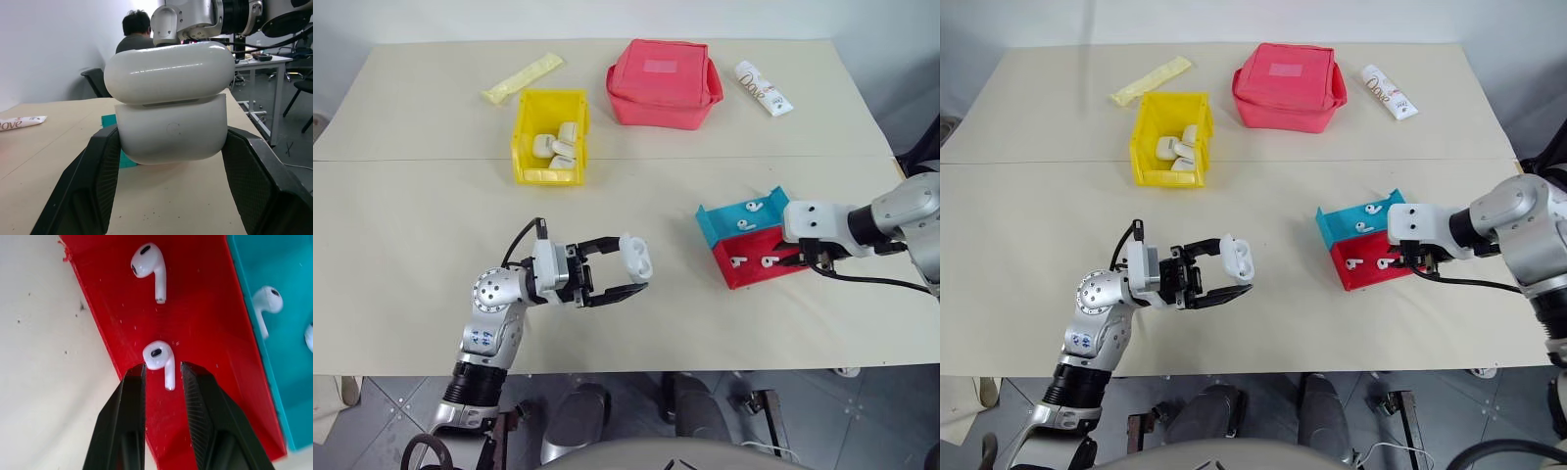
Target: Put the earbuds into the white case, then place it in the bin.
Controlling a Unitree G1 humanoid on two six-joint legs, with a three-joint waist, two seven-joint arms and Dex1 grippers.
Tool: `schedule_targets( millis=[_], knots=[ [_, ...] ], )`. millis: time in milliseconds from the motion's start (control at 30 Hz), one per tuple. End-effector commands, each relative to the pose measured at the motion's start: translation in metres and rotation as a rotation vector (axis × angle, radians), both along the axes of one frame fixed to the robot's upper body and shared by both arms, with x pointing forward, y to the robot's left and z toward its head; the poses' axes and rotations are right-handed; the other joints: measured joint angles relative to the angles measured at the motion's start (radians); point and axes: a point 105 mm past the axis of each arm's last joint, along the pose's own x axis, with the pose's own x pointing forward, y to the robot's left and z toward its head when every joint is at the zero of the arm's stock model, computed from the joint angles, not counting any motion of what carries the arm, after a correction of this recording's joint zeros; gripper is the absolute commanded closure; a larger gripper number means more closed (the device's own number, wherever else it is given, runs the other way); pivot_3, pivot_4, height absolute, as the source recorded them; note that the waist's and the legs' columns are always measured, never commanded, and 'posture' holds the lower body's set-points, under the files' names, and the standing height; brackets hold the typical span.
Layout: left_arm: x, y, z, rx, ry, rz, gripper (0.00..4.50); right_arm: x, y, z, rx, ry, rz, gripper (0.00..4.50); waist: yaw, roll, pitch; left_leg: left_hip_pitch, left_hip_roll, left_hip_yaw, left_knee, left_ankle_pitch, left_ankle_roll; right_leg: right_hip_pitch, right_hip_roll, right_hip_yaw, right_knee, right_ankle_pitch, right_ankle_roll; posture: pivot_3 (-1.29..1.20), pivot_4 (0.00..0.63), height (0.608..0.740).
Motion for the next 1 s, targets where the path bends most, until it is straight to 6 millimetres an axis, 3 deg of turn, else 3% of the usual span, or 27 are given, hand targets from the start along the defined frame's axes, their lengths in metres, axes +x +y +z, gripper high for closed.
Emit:
schedule_targets(
  millis=[33,1000],
  knots=[
    [-0.007,0.000,0.009,-0.019,-0.035,0.007,1.76,0.002,0.005,0.006,-0.013,-0.004,0.050,3.34,-0.002,0.000,0.000,0.000,0.000,0.000,0.000,0.000,0.000,0.000,0.000,0.000,0.000,0.000,0.000,0.00,0.150,0.740],
    [-0.012,0.005,0.009,-0.012,-0.033,0.052,1.76,0.009,0.005,-0.009,-0.062,0.015,0.099,3.34,-0.001,0.000,0.000,0.001,0.001,0.003,0.000,-0.001,0.000,-0.001,0.001,0.003,0.000,0.000,0.000,0.00,0.150,0.740]
  ],
)
